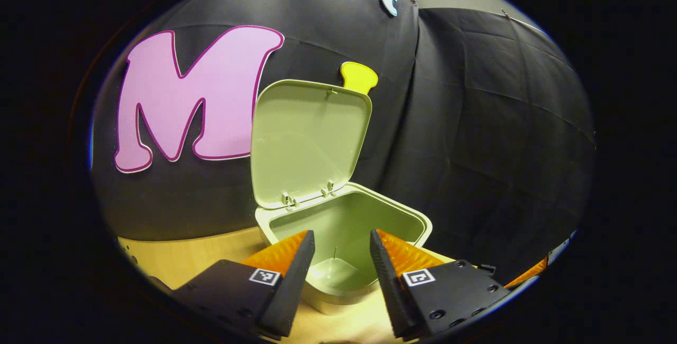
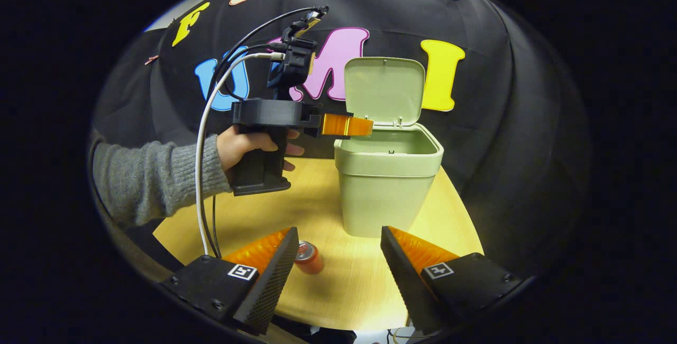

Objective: Press the lid of the desktop garbage bin to open it, pick up the crumpled paper on the desktop and throw it into the bin, then pick up the pop can on the desktop and drop it into the bin, and finally close the garbage bin lid.

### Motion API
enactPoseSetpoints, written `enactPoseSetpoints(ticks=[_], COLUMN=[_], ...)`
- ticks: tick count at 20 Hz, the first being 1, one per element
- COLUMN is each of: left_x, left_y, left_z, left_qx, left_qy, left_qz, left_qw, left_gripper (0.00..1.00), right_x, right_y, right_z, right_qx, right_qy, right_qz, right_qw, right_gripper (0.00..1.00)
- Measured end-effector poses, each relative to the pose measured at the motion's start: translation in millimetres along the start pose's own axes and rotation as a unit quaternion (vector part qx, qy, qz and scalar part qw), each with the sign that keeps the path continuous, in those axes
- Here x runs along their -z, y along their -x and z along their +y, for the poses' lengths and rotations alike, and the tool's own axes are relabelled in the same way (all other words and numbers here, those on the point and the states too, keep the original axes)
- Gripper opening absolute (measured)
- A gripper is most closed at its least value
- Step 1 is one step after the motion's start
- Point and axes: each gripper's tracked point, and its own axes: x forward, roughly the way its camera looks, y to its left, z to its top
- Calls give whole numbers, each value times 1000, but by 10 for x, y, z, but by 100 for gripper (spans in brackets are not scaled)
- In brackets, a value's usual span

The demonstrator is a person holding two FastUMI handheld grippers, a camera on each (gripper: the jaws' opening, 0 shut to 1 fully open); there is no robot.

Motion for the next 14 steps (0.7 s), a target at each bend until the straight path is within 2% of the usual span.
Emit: enactPoseSetpoints(ticks=[3,4,14], left_x=[-84,-95,-235], left_y=[114,174,1074], left_z=[80,99,498], left_qx=[-18,-22,-91], left_qy=[-4,-3,10], left_qz=[-18,-21,-69], left_qw=[1000,1000,993], left_gripper=[91,95,96], right_x=[14,28,226], right_y=[10,8,-169], right_z=[32,41,467], right_qx=[-2,-2,-63], right_qy=[-1,0,37], right_qz=[1,3,36], right_qw=[1000,1000,997], right_gripper=[98,98,98])
